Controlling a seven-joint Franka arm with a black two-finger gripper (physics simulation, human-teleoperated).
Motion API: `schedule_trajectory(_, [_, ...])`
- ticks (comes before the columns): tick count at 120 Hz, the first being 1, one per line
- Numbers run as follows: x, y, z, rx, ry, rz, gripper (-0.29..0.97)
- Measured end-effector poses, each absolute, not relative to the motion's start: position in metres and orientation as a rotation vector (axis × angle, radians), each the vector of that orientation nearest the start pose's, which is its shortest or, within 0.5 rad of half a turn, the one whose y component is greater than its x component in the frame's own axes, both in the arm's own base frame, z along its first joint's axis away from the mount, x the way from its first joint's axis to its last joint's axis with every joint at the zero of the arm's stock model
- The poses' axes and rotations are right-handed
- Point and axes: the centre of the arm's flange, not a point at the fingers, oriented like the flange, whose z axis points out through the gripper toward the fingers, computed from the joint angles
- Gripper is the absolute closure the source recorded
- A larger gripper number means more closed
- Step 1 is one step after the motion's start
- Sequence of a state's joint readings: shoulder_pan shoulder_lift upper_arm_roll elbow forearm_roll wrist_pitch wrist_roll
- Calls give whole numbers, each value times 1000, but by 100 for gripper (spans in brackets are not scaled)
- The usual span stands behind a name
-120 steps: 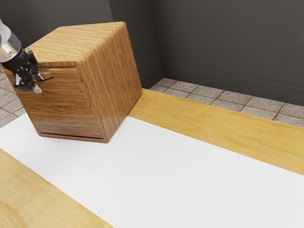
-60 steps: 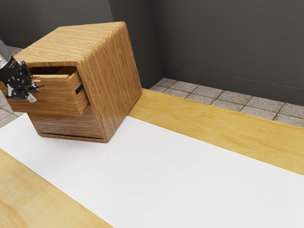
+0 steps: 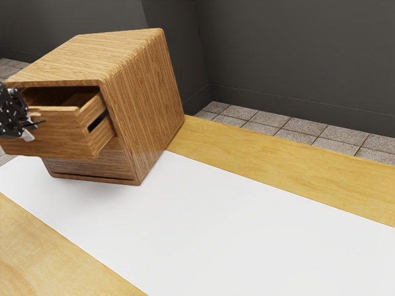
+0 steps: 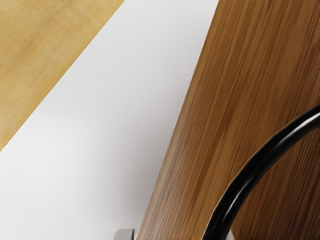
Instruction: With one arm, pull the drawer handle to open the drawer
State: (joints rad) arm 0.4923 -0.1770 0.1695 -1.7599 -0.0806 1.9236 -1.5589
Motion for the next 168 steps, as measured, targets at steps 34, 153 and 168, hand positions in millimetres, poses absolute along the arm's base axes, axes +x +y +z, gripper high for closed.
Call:
schedule_trajectory(34, [393,318,664,1246,2579,365,64])
schedule_trajectory(153, [329,293,661,1220,2541,435,64])
schedule_trajectory(168, [328,293,661,1219,2538,441,63])
